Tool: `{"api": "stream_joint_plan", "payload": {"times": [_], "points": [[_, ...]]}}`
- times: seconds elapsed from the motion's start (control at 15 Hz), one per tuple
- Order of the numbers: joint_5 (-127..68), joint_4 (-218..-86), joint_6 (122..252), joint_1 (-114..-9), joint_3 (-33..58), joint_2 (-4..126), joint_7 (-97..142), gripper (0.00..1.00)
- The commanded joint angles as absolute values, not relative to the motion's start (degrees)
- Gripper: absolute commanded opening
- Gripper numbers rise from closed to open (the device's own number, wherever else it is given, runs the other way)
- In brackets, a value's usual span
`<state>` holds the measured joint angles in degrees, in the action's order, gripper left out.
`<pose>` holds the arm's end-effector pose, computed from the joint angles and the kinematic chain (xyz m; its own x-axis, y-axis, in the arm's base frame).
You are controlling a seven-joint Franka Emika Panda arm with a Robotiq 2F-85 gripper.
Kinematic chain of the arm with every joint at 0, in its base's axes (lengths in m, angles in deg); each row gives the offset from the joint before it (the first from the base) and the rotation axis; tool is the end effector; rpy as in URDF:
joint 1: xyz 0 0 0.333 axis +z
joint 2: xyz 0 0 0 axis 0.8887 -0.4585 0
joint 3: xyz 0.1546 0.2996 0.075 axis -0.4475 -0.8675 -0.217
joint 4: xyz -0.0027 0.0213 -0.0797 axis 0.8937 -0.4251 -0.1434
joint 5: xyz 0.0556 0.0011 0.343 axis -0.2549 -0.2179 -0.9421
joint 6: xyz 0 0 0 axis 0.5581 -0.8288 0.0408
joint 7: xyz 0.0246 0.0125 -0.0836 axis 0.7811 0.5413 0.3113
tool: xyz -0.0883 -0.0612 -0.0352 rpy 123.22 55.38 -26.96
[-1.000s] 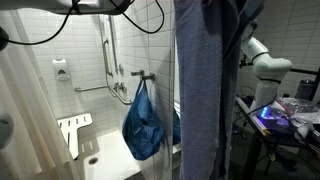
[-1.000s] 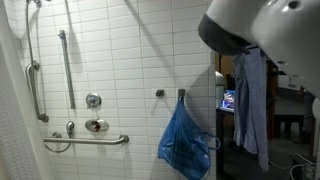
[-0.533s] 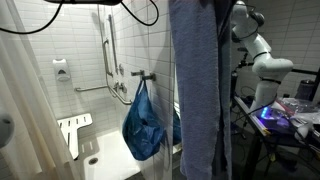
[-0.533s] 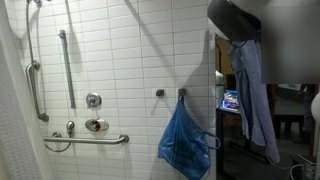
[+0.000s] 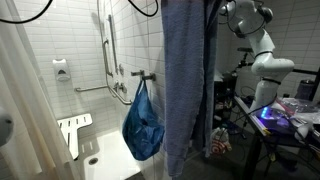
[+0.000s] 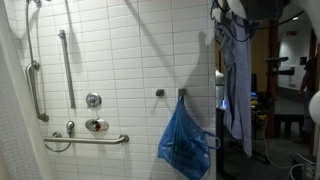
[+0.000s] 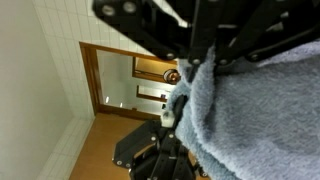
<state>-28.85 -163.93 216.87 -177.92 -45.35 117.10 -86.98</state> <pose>0.4074 -0.2226 0.8246 -0.9317 -0.3202 0.1714 -0.1782 -0.0082 -0.9840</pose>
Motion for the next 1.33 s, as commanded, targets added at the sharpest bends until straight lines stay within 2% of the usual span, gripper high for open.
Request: {"api": "stream_joint_plan", "payload": {"times": [0.0, 0.27, 0.8, 1.27], "points": [[-28.27, -160.84, 218.05, -175.58, -44.14, 112.75, -82.56, 0.01], [-28.60, -159.09, 217.49, -173.09, -41.30, 110.68, -80.09, 0.01], [-28.13, -160.25, 219.93, -163.77, -29.52, 105.13, -74.54, 0.01], [-27.44, -171.11, 232.31, -163.09, -33.64, 106.31, -72.27, 0.01]]}}
